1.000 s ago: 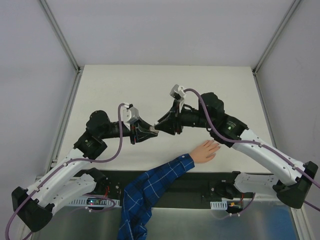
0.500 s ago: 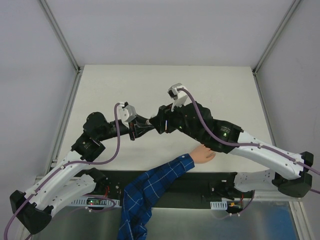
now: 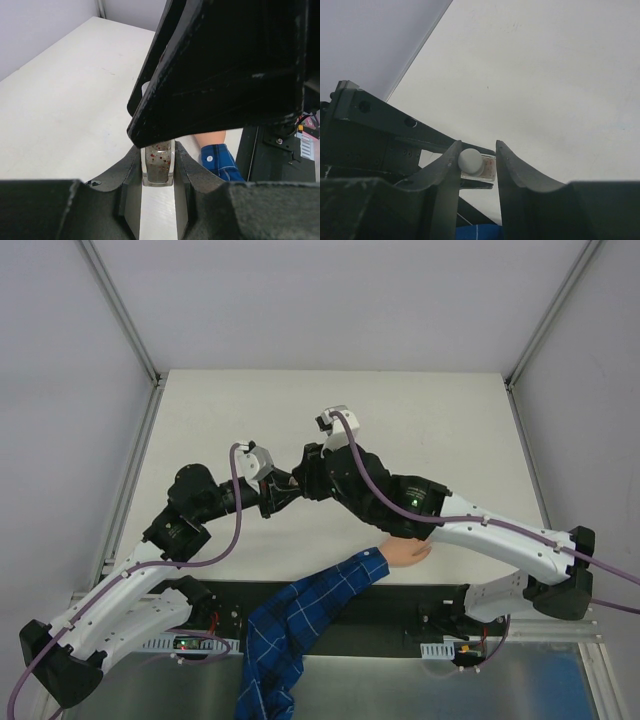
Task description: Paint the nails
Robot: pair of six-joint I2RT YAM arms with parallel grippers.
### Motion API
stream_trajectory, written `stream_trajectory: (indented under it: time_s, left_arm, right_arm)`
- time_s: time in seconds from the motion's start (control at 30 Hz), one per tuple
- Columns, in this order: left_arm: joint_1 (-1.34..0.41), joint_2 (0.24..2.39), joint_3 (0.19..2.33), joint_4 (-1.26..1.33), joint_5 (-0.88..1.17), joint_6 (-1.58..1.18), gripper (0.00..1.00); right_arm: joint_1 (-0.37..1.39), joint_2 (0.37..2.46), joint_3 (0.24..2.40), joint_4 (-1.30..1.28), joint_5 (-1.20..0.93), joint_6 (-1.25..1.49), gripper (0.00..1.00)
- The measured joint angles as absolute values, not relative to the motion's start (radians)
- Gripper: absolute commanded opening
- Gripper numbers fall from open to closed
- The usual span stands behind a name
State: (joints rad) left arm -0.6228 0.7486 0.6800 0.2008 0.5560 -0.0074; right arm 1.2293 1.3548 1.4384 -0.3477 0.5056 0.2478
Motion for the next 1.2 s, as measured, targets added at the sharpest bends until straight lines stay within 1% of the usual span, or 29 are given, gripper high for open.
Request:
stream_trajectory:
  time_s: [0.1, 0.17, 0.2, 0.23, 0.33, 0.4, 0.47, 0.57, 0.67, 0.73, 0.83, 0.9, 0.93, 1.0, 1.07, 1.2]
  left_arm:
    - [-0.623, 0.749, 0.680, 0.196, 0.548, -0.008, 0.00]
    - [-0.623, 0.750, 0.679, 0.195, 0.546, -0.008, 0.00]
    - [-0.623, 0.750, 0.679, 0.196, 0.546, -0.010, 0.00]
    - [-0.623, 0.752, 0.679, 0.197, 0.548, -0.013, 0.00]
    - [-0.623, 0.762, 0.679, 0.196, 0.573, -0.023, 0.00]
    - [-0.629, 0.774, 0.679, 0.204, 0.602, -0.035, 0.00]
    - [-0.629, 0.788, 0.679, 0.214, 0.655, -0.043, 0.00]
    - [-0.628, 0.826, 0.679, 0.248, 0.799, -0.083, 0.00]
    - [-0.622, 0.902, 0.680, 0.312, 0.952, -0.178, 0.00]
    - [-0.611, 0.935, 0.680, 0.321, 1.000, -0.218, 0.00]
    - [-0.607, 0.942, 0.680, 0.282, 1.028, -0.221, 0.00]
    - [-0.607, 0.928, 0.680, 0.259, 1.017, -0.204, 0.00]
    - [-0.608, 0.917, 0.680, 0.247, 1.004, -0.192, 0.00]
    - [-0.609, 0.896, 0.680, 0.234, 0.966, -0.164, 0.00]
    - [-0.615, 0.882, 0.681, 0.226, 0.935, -0.131, 0.00]
    - [-0.623, 0.855, 0.681, 0.220, 0.852, -0.084, 0.00]
  right_arm:
    - [1.233, 1.372, 1.438, -0.349, 0.514, 0.259, 0.32]
    - [1.233, 1.372, 1.438, -0.350, 0.513, 0.260, 0.20]
    - [1.233, 1.371, 1.438, -0.347, 0.509, 0.258, 0.04]
    - [1.235, 1.369, 1.431, -0.336, 0.508, 0.248, 0.01]
    - [1.233, 1.328, 1.371, -0.295, 0.482, 0.195, 0.01]
    - [1.215, 1.289, 1.321, -0.259, 0.421, 0.154, 0.01]
    - [1.159, 1.230, 1.244, -0.195, 0.251, 0.070, 0.01]
    - [1.011, 1.127, 1.077, -0.041, -0.173, -0.022, 0.00]
    - [0.891, 1.137, 1.049, -0.015, -0.526, -0.074, 0.00]
    - [0.850, 1.169, 1.049, -0.005, -0.659, -0.089, 0.00]
    - [0.831, 1.194, 1.042, 0.005, -0.748, -0.099, 0.00]
    - [0.831, 1.194, 1.036, 0.020, -0.754, -0.099, 0.23]
    - [0.833, 1.194, 1.035, 0.027, -0.754, -0.098, 0.28]
    - [0.836, 1.192, 1.032, 0.043, -0.728, -0.089, 0.43]
    - [0.842, 1.178, 1.025, 0.047, -0.673, -0.066, 0.54]
    - [0.865, 1.131, 1.016, 0.003, -0.485, -0.005, 0.63]
